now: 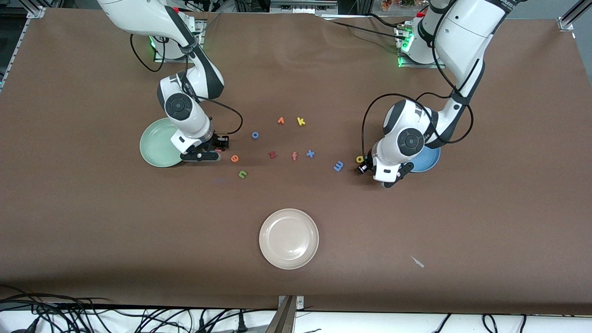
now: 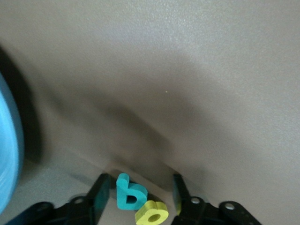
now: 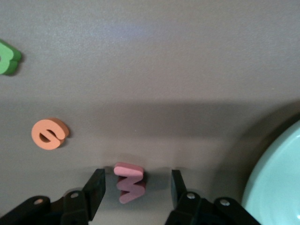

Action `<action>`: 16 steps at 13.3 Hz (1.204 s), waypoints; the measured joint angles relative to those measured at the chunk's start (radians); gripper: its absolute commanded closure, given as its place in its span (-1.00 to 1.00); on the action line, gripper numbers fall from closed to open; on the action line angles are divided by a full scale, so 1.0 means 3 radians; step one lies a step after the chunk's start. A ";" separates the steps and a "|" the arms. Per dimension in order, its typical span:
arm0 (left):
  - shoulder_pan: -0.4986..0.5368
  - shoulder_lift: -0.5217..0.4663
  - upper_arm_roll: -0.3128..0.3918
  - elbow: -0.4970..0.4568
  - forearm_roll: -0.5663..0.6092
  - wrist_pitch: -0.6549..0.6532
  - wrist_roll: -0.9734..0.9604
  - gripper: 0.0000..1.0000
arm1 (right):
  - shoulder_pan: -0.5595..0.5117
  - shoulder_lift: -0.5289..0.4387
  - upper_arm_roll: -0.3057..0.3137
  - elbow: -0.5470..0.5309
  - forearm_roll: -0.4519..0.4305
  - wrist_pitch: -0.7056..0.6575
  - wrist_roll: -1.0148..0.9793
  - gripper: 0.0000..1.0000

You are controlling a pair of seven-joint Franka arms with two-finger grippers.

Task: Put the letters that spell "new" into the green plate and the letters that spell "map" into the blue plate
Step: 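Grasp the pink letter with the right gripper while the left gripper grasps teal, then place pink on green plate with the right gripper while the left gripper places teal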

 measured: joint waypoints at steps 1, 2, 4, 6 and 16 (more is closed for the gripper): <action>-0.0003 0.0000 0.0000 0.0000 0.0000 0.0000 -0.0002 -0.04 | 0.0000 0.0006 0.0015 0.0000 0.0000 0.0000 0.0001 0.21; -0.0007 -0.0001 -0.0001 0.0001 0.0000 0.0000 -0.0003 0.00 | 0.0000 0.0011 0.0023 0.0000 0.0000 0.0002 0.0001 0.53; -0.0011 -0.0004 -0.0001 0.0001 0.0000 -0.0005 -0.0003 0.12 | 0.0001 0.0016 0.0027 0.0003 0.0000 0.0018 0.0000 0.90; -0.0016 -0.0007 0.0000 0.0001 0.0000 -0.0014 -0.0003 0.23 | 0.0000 0.0007 0.0026 0.0012 0.0000 0.0030 -0.0006 0.91; -0.0028 -0.0025 0.0003 0.0012 0.0000 -0.0076 0.0003 0.76 | -0.0042 -0.0485 -0.0840 0.0236 0.0001 -0.1150 -0.1479 0.87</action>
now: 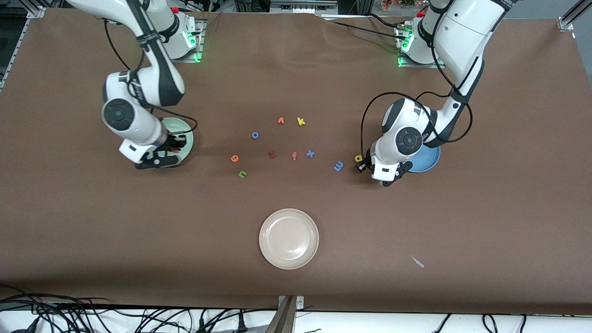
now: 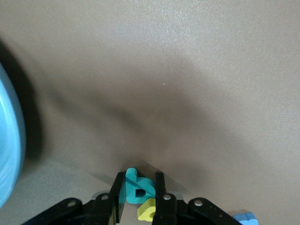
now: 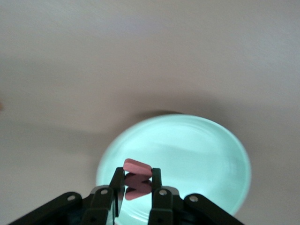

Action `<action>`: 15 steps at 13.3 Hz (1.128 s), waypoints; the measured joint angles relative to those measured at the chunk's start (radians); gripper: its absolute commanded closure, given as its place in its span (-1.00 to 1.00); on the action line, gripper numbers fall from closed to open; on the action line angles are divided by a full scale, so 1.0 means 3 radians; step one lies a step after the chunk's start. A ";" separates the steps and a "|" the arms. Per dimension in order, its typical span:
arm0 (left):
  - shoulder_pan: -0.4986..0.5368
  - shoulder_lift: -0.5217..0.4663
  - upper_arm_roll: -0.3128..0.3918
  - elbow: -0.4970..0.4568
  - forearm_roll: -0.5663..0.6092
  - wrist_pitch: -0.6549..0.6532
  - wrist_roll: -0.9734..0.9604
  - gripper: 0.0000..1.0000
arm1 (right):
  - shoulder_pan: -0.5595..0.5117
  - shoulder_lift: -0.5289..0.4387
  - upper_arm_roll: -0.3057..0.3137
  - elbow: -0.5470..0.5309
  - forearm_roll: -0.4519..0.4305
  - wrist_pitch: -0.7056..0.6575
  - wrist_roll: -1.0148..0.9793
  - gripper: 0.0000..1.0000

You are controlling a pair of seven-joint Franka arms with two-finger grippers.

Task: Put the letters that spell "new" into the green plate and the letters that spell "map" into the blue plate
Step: 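Place pink on green plate with the right gripper while the left gripper places teal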

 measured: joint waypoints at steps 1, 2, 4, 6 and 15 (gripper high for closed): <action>-0.0002 -0.0001 -0.0001 0.0015 0.0000 -0.0059 0.0003 0.76 | -0.0003 -0.0007 -0.0055 -0.0098 0.0000 0.0048 -0.0051 0.85; -0.0003 -0.0005 -0.0001 0.0046 0.0000 -0.0161 0.0025 0.76 | -0.0002 -0.0011 -0.0069 -0.0209 0.0000 0.0157 -0.0062 0.78; 0.0006 -0.0074 0.0005 0.0157 0.0000 -0.0466 0.0159 0.76 | 0.0005 -0.0013 -0.0069 -0.0456 0.0000 0.0463 -0.0062 -0.30; 0.0053 -0.0204 0.0022 0.0252 0.0000 -0.0799 0.0335 0.76 | 0.0005 -0.0012 -0.0071 -0.0649 0.0000 0.0703 -0.0062 -0.82; 0.0687 -0.0326 0.0074 0.0167 0.0214 -0.1281 0.1864 0.60 | 0.0034 -0.0095 0.0407 0.0002 0.0007 0.0139 0.0830 -0.77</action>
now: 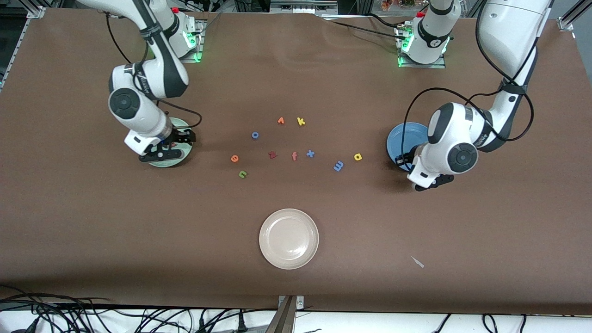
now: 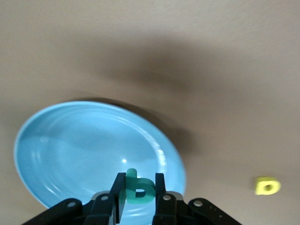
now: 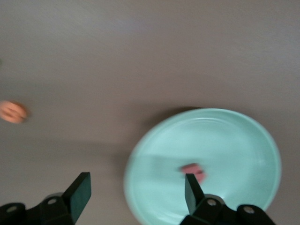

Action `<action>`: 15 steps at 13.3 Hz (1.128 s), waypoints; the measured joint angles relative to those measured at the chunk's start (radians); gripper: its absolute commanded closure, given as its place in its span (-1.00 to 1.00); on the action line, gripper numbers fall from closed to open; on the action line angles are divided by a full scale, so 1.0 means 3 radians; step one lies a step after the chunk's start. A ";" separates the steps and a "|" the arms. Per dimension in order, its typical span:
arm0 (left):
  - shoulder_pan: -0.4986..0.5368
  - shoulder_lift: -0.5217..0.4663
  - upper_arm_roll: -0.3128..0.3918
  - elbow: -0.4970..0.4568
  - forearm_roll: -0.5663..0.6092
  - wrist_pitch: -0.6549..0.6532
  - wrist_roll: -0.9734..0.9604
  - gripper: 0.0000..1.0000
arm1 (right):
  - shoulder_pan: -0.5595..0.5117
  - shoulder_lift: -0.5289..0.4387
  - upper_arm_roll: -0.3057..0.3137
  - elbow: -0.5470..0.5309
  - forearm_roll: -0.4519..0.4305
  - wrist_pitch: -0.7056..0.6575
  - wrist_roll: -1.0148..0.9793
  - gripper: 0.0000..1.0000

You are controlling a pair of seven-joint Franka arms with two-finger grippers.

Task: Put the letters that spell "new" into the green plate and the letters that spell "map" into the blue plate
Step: 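Place pink on green plate with the right gripper while the left gripper places teal, then grasp the orange letter with the right gripper while the left gripper reaches yellow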

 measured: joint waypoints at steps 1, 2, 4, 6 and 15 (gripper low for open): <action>0.0045 0.0005 0.0002 -0.0043 0.0000 -0.0011 0.0147 0.50 | 0.0010 0.0069 0.0129 0.0152 0.0001 -0.0051 0.0325 -0.77; 0.0065 0.0017 0.0002 -0.0085 0.0000 -0.0013 0.0222 0.41 | 0.0016 0.0166 0.0246 0.0281 0.0001 -0.0063 0.0652 -0.74; 0.0065 0.0064 -0.0005 -0.0150 0.0070 -0.0013 0.0275 0.32 | 0.0030 0.0412 0.0424 0.0476 0.0001 -0.0036 0.1217 -0.64; 0.0064 0.0111 -0.0014 -0.0187 0.0151 -0.0013 0.0278 -0.40 | 0.0057 0.0630 0.0479 0.0571 0.0001 0.0113 0.1582 -0.61; 0.0081 -0.0032 -0.0200 -0.0069 0.0167 -0.0015 0.0196 -1.00 | 0.0209 0.0952 0.0475 0.0557 0.0001 0.0592 0.2119 -0.38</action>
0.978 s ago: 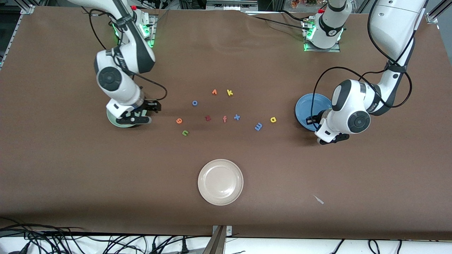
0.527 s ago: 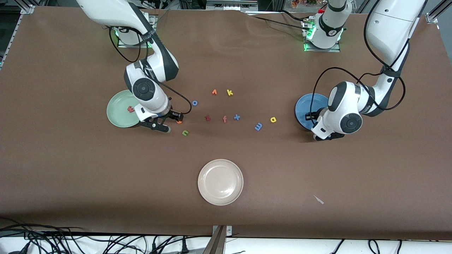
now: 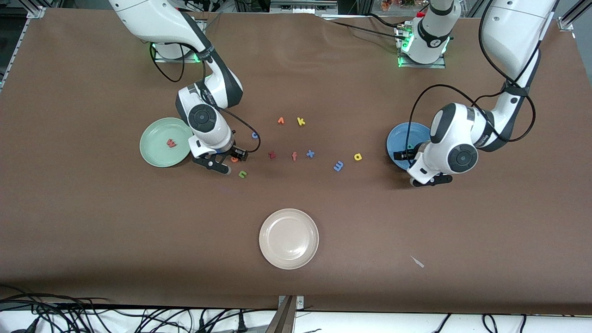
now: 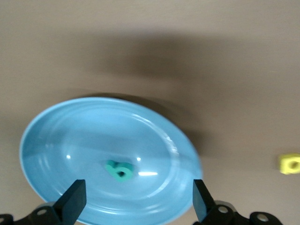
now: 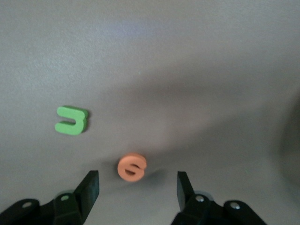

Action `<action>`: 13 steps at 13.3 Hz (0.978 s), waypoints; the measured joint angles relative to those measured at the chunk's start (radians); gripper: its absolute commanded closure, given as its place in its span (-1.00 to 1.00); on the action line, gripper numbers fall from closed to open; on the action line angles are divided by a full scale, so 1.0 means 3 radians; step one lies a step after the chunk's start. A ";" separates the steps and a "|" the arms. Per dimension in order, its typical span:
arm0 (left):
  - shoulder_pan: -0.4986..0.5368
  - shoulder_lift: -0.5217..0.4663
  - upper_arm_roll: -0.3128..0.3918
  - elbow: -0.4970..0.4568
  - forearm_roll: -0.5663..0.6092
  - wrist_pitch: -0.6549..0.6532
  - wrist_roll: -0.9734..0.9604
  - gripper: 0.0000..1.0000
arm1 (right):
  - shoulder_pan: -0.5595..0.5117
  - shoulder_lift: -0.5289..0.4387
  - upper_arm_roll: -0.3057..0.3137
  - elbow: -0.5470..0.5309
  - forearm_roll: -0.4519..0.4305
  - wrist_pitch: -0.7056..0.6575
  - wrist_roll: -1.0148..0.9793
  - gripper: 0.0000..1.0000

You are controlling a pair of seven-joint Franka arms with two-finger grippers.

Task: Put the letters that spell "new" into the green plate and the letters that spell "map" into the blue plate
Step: 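Grasp the orange letter with the right gripper while the left gripper reaches yellow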

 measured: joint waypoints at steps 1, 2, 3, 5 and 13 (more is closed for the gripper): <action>-0.0004 -0.0018 -0.0078 0.0007 0.0000 0.0000 -0.0108 -1.00 | 0.0000 0.0034 -0.0003 -0.0021 0.0000 0.0091 0.0001 -0.23; -0.0008 -0.0024 -0.0151 0.0011 -0.0003 0.0001 -0.0233 -1.00 | 0.0000 0.0064 -0.0004 -0.0030 0.0000 0.0150 0.0001 0.00; -0.0013 -0.0024 -0.0218 0.0013 -0.0017 0.0004 -0.0366 -1.00 | 0.0000 0.0086 -0.0004 -0.0030 0.0000 0.0176 0.0003 0.37; -0.0033 -0.0022 -0.0320 0.0011 -0.0073 0.0060 -0.0590 -0.98 | 0.0000 0.0085 -0.0003 -0.0026 0.0000 0.0200 0.0003 0.81; -0.0353 0.0278 -0.0400 -0.0122 -0.0077 0.0934 -0.1453 -0.85 | -0.0006 -0.0376 -0.0417 0.0019 -0.0002 -0.0710 -0.0987 0.83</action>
